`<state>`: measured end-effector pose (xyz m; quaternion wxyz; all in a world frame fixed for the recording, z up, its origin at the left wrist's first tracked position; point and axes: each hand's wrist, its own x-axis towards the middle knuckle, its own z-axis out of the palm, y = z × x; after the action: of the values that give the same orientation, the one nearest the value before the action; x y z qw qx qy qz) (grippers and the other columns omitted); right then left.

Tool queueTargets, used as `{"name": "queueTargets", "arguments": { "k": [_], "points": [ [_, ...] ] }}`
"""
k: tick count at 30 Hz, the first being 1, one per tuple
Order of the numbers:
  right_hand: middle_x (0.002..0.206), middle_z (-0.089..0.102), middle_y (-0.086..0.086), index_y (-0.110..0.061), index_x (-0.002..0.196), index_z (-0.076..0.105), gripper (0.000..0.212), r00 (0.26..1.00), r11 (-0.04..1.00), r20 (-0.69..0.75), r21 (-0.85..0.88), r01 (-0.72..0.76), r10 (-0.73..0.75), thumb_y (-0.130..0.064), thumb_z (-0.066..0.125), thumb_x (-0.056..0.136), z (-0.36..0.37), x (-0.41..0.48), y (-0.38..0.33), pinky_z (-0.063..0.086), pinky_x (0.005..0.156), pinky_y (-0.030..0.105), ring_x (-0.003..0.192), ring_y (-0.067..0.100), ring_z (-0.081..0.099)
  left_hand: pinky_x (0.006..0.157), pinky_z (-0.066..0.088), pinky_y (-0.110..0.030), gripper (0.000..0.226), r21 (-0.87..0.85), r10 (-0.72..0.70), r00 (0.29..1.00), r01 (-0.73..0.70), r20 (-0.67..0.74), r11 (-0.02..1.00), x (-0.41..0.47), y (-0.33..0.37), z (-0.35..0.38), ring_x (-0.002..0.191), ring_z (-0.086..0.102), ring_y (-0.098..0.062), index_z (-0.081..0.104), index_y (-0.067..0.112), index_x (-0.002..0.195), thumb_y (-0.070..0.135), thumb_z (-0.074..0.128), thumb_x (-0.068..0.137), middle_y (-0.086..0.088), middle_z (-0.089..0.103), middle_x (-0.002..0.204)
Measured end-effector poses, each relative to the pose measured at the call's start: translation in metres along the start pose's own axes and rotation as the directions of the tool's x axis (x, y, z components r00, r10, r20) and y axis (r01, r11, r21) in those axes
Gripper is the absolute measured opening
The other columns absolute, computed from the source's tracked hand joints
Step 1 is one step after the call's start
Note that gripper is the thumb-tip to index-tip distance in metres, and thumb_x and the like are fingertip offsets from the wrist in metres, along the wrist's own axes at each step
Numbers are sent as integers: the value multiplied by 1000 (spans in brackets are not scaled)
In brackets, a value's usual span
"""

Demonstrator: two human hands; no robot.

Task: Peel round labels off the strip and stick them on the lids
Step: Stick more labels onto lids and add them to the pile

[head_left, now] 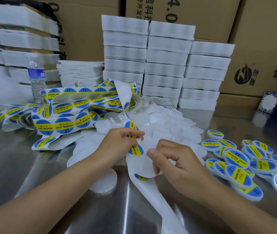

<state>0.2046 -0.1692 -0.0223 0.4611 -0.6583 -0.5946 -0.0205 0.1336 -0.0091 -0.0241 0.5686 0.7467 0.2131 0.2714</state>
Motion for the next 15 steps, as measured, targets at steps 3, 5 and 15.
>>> {"name": "queueTargets", "arguments": {
  "k": [3, 5, 15],
  "points": [
    [56, 44, -6, -21, 46, 46, 50, 995, 983, -71, 174, -56, 70, -52, 41, 84, -2, 2, 0, 34, 60, 12, 56, 3, 44, 62, 49, -11, 40, 2, -3, 999, 4, -39, 1000, 1, 0, -1, 71, 62, -9, 73, 32, 77, -3, 56, 84, 5, 73, 89],
    [51, 45, -8, -19, 45, 46, 53, 976, 957, -131, 259, -133, 171, -54, 43, 86, -7, 6, 0, 34, 57, 9, 52, 2, 42, 64, 49, -12, 41, 7, -13, 998, 14, -55, 1000, 3, -1, -2, 75, 63, -9, 72, 34, 75, -2, 56, 85, 5, 72, 92],
    [70, 58, -11, -36, 93, 63, 8, 842, 842, -160, -88, -532, 516, -33, 61, 85, -60, 23, 52, 36, 50, 22, 51, -1, 49, 67, 49, -8, 35, 51, -42, 999, 43, -23, 998, 2, -1, -1, 79, 66, -4, 77, 25, 75, 1, 54, 86, 12, 75, 86]
  ]
}}
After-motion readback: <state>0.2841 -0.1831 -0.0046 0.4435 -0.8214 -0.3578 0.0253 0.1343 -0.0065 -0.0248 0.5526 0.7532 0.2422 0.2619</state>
